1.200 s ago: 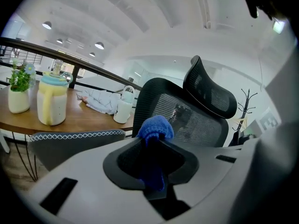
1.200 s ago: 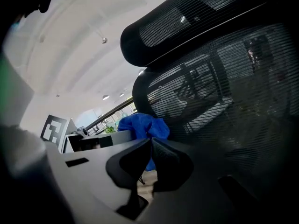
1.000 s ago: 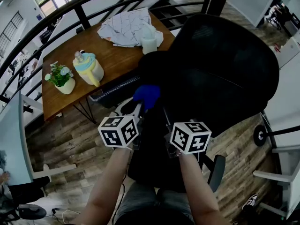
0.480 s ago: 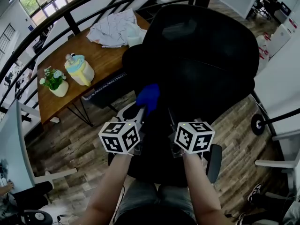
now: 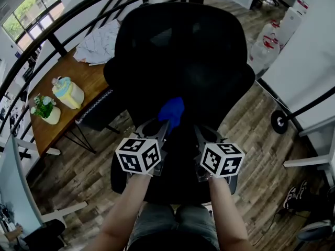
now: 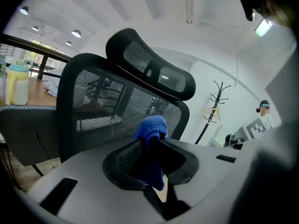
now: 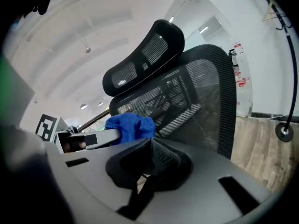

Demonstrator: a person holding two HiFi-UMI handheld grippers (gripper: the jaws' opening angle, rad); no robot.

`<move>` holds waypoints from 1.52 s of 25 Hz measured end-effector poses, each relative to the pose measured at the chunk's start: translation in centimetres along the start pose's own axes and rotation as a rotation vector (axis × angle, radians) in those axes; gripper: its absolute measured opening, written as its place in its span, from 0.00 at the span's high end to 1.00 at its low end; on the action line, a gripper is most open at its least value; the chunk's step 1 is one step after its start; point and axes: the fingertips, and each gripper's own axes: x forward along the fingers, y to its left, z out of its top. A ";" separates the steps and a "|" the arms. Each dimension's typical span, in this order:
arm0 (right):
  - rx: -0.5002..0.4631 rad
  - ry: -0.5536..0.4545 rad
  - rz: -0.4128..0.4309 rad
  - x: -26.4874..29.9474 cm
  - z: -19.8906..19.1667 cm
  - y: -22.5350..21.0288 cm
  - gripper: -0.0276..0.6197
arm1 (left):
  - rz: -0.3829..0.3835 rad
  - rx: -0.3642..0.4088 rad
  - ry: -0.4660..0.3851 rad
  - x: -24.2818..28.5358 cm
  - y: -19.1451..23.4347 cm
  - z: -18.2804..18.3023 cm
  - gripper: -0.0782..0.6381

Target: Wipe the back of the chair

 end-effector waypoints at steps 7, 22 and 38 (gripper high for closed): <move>0.051 -0.051 -0.111 -4.5 0.1 -6.7 0.91 | -0.100 0.015 0.100 4.5 -5.3 -4.3 0.78; 0.206 -0.090 -0.229 -7.4 -2.0 -14.9 0.91 | -0.296 0.079 0.279 13.8 -13.6 -10.1 0.78; 0.240 -0.014 -0.228 -3.0 -3.5 -16.6 0.91 | -0.257 0.041 0.318 17.7 -10.4 -11.2 0.78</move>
